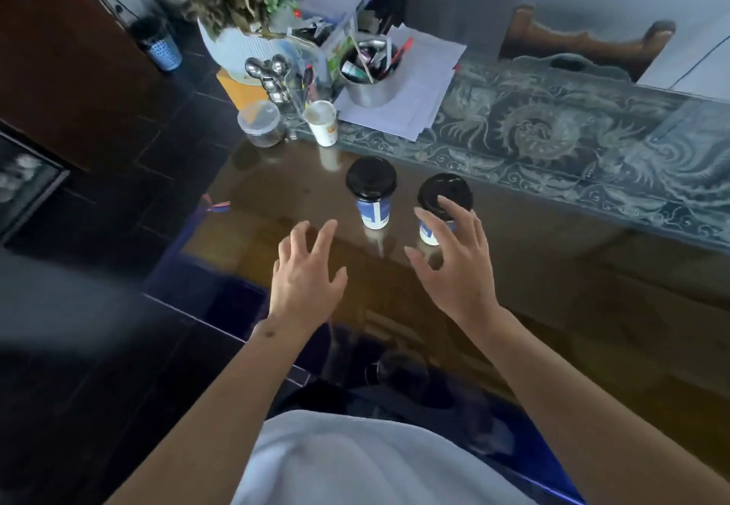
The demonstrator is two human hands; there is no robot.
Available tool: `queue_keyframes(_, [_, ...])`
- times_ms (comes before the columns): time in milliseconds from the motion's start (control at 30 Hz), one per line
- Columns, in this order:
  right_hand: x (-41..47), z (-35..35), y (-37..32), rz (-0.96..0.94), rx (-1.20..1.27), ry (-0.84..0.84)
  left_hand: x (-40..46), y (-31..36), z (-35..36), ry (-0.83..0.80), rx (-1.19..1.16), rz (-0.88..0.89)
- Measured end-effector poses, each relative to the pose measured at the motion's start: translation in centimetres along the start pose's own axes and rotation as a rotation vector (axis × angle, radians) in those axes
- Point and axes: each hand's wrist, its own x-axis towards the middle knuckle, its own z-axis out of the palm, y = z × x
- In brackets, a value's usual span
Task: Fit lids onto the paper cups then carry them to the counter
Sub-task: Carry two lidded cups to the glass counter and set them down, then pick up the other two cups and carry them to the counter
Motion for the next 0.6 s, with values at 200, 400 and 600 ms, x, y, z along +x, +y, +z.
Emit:
queue_keyframes(200, [-3.1,2.3,-4.9,-0.087,-0.007,-0.259,-4.7,-2.7,-1.0,-0.009,0.085,-0.038])
queue_keyframes(400, [-5.9,5.9,-11.1,-0.064,-0.034,-0.381,-8.1,-9.6,-2.5,0.031,0.051,-0.069])
queue_keyframes(600, [-6.1,13.2,-21.5,-0.147,-0.033,-0.448,-11.9,-22.1,-6.6,0.134,0.014,-0.207])
